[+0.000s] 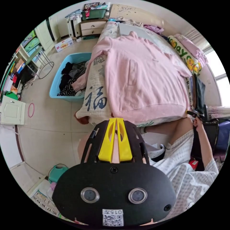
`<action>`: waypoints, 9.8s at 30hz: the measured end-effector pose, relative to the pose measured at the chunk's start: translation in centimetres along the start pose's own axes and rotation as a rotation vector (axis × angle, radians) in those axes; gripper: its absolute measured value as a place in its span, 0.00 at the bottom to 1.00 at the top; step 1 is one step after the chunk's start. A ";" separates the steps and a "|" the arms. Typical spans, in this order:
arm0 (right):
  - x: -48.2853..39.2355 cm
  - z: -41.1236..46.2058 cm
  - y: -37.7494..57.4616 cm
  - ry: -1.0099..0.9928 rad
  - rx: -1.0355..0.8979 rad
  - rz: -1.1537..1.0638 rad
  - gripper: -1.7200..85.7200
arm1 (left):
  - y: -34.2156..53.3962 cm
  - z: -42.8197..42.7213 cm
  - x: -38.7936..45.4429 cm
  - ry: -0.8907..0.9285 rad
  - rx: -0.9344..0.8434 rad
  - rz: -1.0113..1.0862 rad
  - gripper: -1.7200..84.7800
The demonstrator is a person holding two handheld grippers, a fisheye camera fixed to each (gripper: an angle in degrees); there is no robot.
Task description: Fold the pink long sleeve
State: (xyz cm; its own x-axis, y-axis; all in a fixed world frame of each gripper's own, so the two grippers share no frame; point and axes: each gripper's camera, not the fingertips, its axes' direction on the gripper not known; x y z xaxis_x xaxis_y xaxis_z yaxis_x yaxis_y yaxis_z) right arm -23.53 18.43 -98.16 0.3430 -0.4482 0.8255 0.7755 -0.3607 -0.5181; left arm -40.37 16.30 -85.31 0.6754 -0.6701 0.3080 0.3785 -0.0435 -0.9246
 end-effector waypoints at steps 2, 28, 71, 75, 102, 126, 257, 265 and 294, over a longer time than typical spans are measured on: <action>2.9 1.6 1.3 -0.071 0.011 0.036 0.07 | 0.5 -3.3 1.6 0.039 0.133 0.037 0.02; 31.9 12.3 4.7 -0.584 0.473 0.295 0.13 | -19.6 17.2 28.6 0.173 0.005 0.529 0.04; 24.1 6.0 -33.5 -0.469 0.406 -0.098 0.18 | -24.7 23.8 13.9 0.564 -0.061 0.377 0.08; 23.7 7.5 -39.8 -0.539 0.325 -0.018 0.15 | -25.1 23.3 12.1 0.595 -0.045 0.363 0.08; -3.1 -5.2 -13.8 -0.097 0.204 -1.094 0.03 | -18.3 23.5 -11.1 1.181 0.240 -0.345 0.04; 35.1 -12.5 -15.5 0.018 0.320 -0.382 0.12 | -31.0 15.8 -2.0 0.631 0.260 0.129 0.11; 34.8 -2.1 -7.2 -0.456 0.273 -0.105 0.06 | -18.7 15.3 7.9 0.250 0.228 0.504 0.05; 43.4 12.0 -7.1 -0.578 0.091 -0.140 0.16 | -17.9 15.2 10.3 0.220 0.196 0.460 0.07; 85.7 21.5 -4.2 -0.273 0.075 -0.164 0.05 | -15.3 14.3 -12.8 0.686 0.343 -0.291 0.18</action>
State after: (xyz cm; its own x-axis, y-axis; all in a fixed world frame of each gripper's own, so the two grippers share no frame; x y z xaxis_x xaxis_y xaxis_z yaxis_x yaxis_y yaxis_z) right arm 13.98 -0.87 -20.39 0.3318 -0.1497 0.9314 0.8657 -0.3440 -0.3636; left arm -45.76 36.12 -71.92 0.0254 -0.9759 0.2168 0.7265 -0.1310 -0.6746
